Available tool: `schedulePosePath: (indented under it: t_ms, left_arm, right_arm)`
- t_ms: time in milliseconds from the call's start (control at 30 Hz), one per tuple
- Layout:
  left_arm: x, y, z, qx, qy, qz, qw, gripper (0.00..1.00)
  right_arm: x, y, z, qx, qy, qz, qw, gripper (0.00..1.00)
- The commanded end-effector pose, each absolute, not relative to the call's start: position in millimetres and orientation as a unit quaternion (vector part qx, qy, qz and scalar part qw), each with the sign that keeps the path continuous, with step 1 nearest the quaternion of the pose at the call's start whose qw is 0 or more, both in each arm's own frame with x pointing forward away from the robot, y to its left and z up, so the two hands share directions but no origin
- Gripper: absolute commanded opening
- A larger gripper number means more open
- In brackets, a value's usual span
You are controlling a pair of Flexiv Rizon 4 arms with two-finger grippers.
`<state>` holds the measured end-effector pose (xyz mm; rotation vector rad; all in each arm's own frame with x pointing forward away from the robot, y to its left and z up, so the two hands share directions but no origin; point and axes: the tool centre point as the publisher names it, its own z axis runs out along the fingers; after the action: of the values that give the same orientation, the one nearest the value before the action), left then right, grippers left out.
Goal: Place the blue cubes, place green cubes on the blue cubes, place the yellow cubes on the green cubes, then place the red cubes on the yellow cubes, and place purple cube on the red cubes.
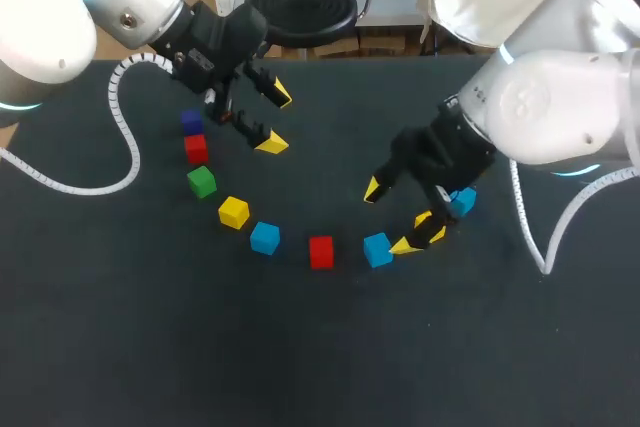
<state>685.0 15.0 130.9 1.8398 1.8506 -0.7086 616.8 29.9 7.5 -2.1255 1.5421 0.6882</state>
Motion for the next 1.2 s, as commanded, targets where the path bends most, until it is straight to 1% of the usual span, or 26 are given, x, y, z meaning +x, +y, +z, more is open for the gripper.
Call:
schedulePosePath:
  t_ms: [33,433,733,767,800,833,900,933,1000,1033,1067,1100,1200]
  left_arm:
    - [685,15,131,0.664,0.669,-0.255,0.216,1.0]
    - [685,15,131,0.664,0.669,-0.255,0.216,1.0]
    - [685,15,131,0.664,0.669,-0.255,0.216,1.0]
    - [685,15,131,0.664,0.669,-0.255,0.216,1.0]
    - [685,15,131,0.664,0.669,-0.255,0.216,1.0]
    - [685,15,131,0.664,0.669,-0.255,0.216,1.0]
    - [685,15,131,0.664,0.669,-0.255,0.216,1.0]
    - [685,15,131,0.664,0.669,-0.255,0.216,1.0]
    - [685,15,131,0.664,0.669,-0.255,0.216,1.0]
    - [685,15,131,0.664,0.669,-0.255,0.216,1.0]
    - [685,15,131,0.664,0.669,-0.255,0.216,1.0]
    - [685,15,131,0.664,0.669,-0.255,0.216,1.0]
    - [685,15,131,0.664,0.669,-0.255,0.216,1.0]
  right_arm:
    - [612,31,1,-0.765,0.555,0.246,0.216,1.0]
    - [613,33,-21,-0.762,0.555,0.261,0.208,1.0]
    - [616,38,-20,-0.762,0.553,0.261,0.212,1.0]
    - [616,38,-20,-0.762,0.553,0.261,0.211,0.93]
    - [616,38,-20,-0.762,0.553,0.26,0.211,0.7]
    - [617,38,-20,-0.762,0.554,0.26,0.211,0.54]
    - [617,38,-19,-0.763,0.553,0.259,0.211,0.49]
    - [617,38,-19,-0.764,0.553,0.259,0.211,0.47]
    - [617,40,-18,-0.764,0.552,0.259,0.21,0.48]
    - [618,40,-18,-0.766,0.549,0.258,0.212,0.5]
    - [617,41,-18,-0.767,0.548,0.258,0.211,0.8]
    - [617,41,-17,-0.767,0.548,0.259,0.211,1.0]
    - [616,42,-12,-0.773,0.543,0.254,0.208,1.0]
